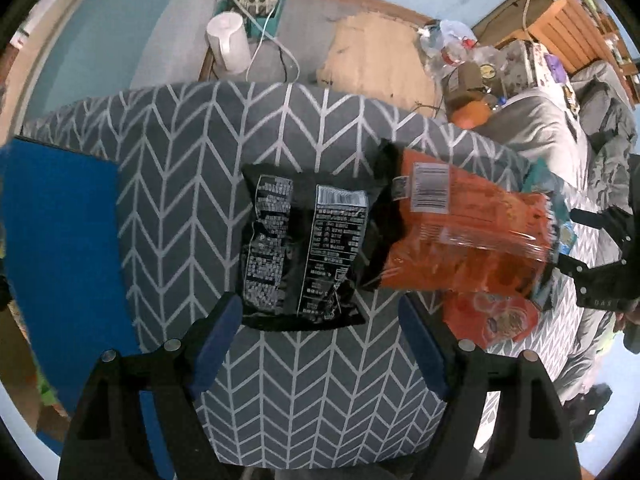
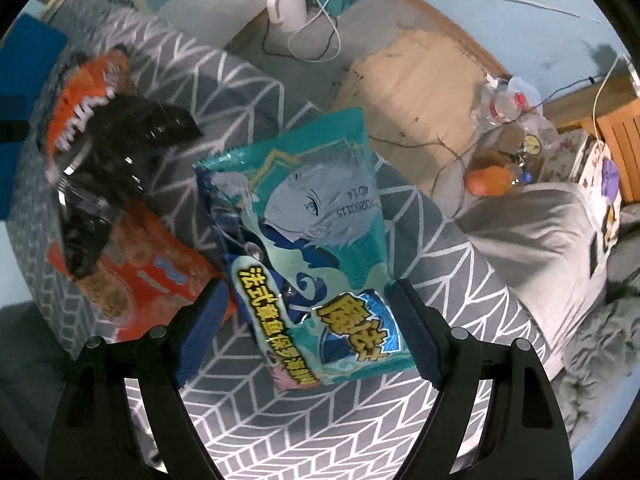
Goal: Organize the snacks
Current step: 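Grasp the teal anime-printed bag with the right tool while the left tool grasps the black bag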
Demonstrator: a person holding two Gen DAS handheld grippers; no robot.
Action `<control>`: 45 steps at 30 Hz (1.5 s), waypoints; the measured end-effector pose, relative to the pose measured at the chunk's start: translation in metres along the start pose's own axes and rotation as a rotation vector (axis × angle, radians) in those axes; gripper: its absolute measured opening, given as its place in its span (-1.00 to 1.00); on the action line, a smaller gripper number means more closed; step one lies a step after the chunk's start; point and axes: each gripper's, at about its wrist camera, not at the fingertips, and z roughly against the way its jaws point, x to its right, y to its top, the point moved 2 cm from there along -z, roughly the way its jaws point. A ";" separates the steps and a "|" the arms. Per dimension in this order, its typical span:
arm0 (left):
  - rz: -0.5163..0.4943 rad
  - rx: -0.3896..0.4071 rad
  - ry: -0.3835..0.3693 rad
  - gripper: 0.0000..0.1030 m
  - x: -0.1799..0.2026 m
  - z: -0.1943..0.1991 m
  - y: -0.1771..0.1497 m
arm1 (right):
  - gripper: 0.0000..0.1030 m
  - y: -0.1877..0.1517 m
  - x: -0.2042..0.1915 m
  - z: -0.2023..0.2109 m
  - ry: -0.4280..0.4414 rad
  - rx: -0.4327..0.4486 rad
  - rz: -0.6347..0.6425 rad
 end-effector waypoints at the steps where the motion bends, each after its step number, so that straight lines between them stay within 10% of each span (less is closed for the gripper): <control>1: 0.005 -0.006 0.002 0.59 0.000 -0.003 0.001 | 0.59 0.000 0.000 -0.002 -0.016 -0.004 0.005; 21: 0.067 -0.019 0.007 0.85 -0.004 -0.042 0.022 | 0.47 0.003 0.005 -0.020 -0.002 -0.014 -0.115; 24: 0.073 -0.016 0.015 0.87 -0.007 -0.043 0.026 | 0.20 -0.005 0.009 -0.015 0.034 0.009 -0.181; 45: -0.011 -0.017 0.071 0.92 -0.006 -0.049 0.021 | 0.17 -0.085 -0.004 -0.005 0.190 0.106 -0.558</control>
